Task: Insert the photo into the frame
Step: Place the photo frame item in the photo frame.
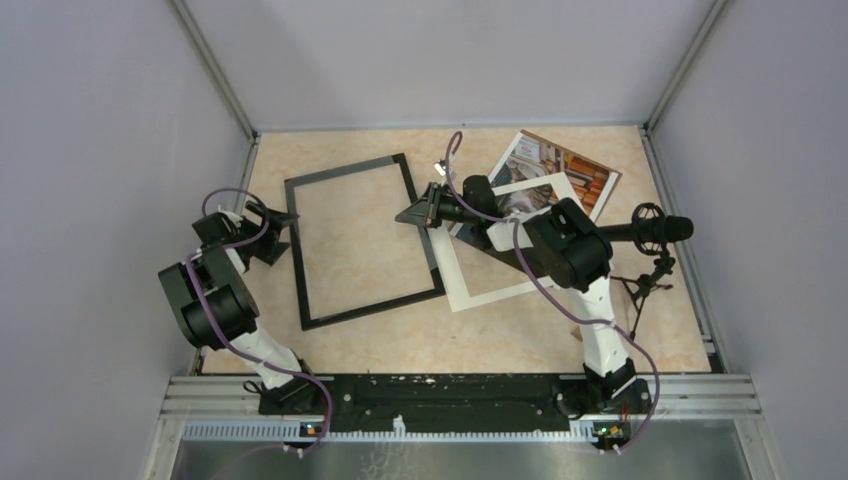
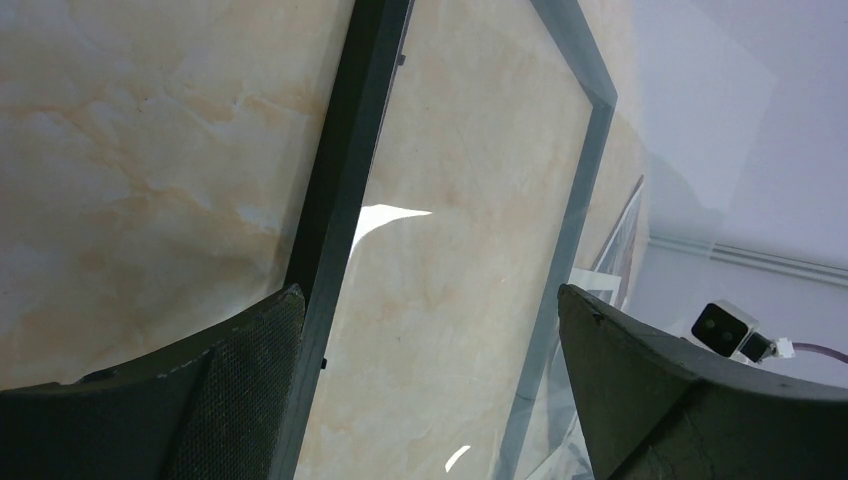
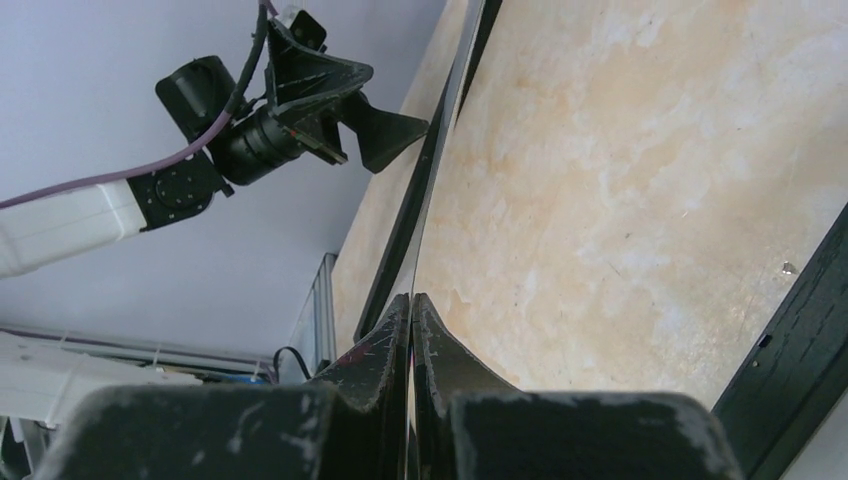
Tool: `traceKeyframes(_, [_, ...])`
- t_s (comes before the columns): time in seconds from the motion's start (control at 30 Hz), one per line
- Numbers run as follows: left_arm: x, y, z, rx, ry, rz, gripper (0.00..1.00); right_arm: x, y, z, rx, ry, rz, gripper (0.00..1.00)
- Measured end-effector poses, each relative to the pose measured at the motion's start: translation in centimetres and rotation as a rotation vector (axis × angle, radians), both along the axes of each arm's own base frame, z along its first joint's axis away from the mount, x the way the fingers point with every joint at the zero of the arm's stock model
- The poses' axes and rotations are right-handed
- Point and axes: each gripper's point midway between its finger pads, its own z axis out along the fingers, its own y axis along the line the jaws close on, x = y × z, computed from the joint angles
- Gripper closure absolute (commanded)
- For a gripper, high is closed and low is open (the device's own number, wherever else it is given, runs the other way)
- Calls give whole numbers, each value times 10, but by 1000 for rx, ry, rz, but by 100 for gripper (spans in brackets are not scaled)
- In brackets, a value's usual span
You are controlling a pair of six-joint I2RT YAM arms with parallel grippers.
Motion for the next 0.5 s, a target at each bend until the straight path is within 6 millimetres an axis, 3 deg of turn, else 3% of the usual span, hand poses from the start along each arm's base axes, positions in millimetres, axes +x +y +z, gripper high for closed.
traceKeyframes(0.3, [0,0,0,0,0,0,2,8,3,-27,-21,115,-38,100])
traceKeyframes(0.5, [0,0,0,0,0,0,1,12,2,-27,-16,162,-67,100])
